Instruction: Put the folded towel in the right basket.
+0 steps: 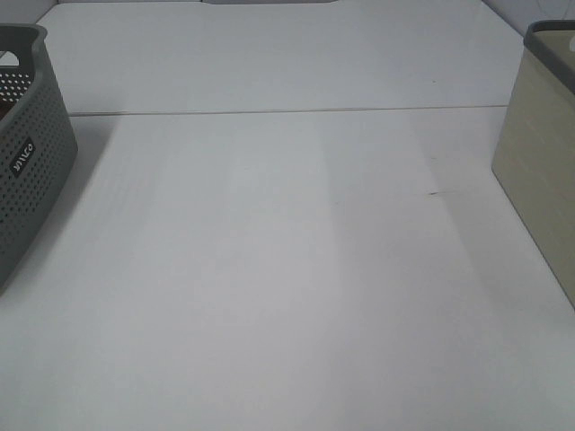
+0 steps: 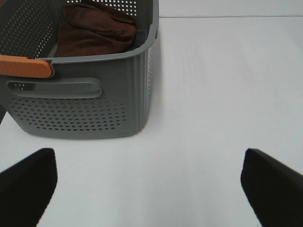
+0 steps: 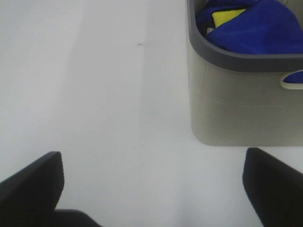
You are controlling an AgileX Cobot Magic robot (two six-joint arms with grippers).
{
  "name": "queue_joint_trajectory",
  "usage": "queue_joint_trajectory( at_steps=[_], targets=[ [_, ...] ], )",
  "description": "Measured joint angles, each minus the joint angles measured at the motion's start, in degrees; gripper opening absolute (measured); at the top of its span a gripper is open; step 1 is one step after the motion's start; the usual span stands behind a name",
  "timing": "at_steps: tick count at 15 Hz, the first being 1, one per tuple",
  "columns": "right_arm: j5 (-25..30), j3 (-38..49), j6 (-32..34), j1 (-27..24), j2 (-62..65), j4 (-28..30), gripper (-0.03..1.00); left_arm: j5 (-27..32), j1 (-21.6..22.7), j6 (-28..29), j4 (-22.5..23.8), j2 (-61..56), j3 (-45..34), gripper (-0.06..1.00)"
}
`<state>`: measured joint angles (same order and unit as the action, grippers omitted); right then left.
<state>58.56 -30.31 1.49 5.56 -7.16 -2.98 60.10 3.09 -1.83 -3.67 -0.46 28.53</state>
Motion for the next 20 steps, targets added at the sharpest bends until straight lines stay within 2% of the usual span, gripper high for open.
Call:
queue_joint_trajectory(
  at_steps=[3, 9, 13, 20],
  targets=[
    [1.5, 1.2, -0.4, 0.0, 7.3, 1.7, 0.97, 0.0, 0.0, 0.0, 0.0, 0.0, 0.0, 0.98],
    [1.5, 1.4, -0.4, 0.0, 7.3, 2.1, 0.97, 0.0, 0.0, 0.0, -0.7, 0.0, 0.0, 0.98],
    [1.5, 1.4, -0.4, -7.4, 7.3, 2.1, 0.98, 0.0, 0.0, 0.0, -0.8, 0.0, 0.0, 0.98],
    [1.5, 1.4, -0.4, -7.9, 7.3, 2.1, 0.97, 0.0, 0.0, 0.0, -0.5, 0.0, 0.0, 0.98]
  ],
)
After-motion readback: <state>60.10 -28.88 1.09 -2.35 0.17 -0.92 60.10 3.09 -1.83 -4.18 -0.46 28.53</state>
